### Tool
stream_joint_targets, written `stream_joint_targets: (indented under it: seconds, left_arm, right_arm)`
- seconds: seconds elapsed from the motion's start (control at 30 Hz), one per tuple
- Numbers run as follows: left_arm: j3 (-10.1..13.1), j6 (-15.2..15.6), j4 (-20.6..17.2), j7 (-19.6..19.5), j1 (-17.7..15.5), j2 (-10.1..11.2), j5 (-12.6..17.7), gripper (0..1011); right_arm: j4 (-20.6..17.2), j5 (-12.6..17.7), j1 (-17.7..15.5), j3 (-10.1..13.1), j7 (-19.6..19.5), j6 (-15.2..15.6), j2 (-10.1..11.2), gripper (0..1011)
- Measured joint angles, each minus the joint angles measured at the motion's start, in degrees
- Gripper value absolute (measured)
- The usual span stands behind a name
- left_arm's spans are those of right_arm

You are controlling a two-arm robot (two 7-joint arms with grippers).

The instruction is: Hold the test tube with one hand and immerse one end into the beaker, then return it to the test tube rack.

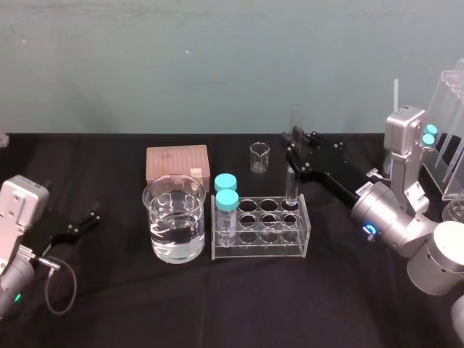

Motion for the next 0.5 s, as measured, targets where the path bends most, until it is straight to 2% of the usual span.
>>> stream_joint_targets:
  seconds: [0.5]
  left_arm:
    - [0.00,0.00,0.00,0.00,0.00,0.00,0.00,1000]
  right_arm:
    - [1.92,-0.02,1.20,-0.75,0.68,0.18,-0.45,226]
